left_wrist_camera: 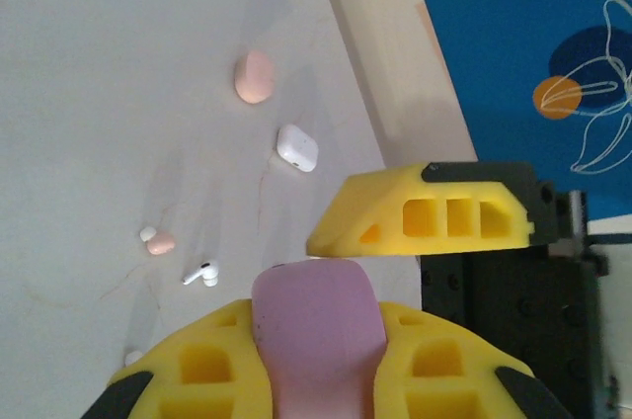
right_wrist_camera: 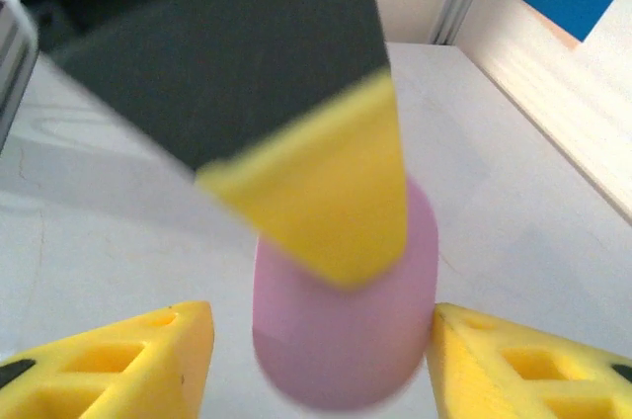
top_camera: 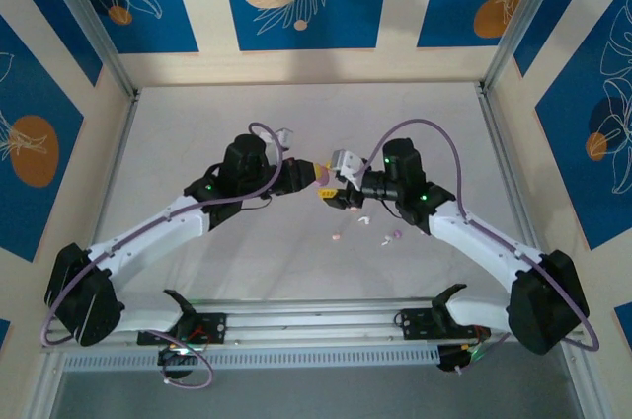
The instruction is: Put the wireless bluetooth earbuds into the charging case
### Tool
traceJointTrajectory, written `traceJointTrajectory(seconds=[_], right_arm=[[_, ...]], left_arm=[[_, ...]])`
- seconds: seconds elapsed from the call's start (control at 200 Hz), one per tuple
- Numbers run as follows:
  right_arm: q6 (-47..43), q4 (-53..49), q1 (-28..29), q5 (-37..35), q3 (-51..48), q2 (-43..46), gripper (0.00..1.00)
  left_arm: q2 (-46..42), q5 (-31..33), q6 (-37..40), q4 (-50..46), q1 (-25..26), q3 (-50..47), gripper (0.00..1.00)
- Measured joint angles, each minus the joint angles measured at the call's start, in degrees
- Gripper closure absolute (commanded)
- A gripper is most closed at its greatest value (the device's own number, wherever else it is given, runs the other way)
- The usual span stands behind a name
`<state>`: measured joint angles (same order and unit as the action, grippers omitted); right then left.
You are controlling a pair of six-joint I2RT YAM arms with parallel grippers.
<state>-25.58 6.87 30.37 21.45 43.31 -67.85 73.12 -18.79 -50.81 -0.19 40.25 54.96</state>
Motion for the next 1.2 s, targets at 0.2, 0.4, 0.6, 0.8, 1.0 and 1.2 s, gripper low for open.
traceJointTrajectory(seconds=[0.2,0.4,0.6,0.8,1.0,1.2], right_arm=[[1.2,4.0,-1.7,2.4,-3.7,1.0,0.41],[5.4,10.9,-2.4,5.6,-3.7,1.0,0.43],[7.8,13.9,-3.0,7.5,-3.7,0.5,0.52],[8.0,14.1,-3.7,8.8,-3.3,0.2,0.52],[8.0,14.0,-4.6,9.9,-3.1,0.2,0.57],[7.8,11.7,-5.2,11.1,-1.4,0.2,0.68]], left_arm=[[-1.4,-0.3,-6.3,5.5,0.0,-2.3,0.93],[-1.4,-1.4,-11.6,10.4,0.0,-4.5,0.93],[-1.4,-2.8,-16.2,15.8,0.0,-6.5,0.93],[-1.4,-3.4,-18.1,17.6,0.0,-6.8,0.93],[-1.4,-3.6,-18.4,18.2,0.0,-6.9,0.93],[-1.4,-3.7,-18.8,19.4,-0.1,-6.9,0.8]])
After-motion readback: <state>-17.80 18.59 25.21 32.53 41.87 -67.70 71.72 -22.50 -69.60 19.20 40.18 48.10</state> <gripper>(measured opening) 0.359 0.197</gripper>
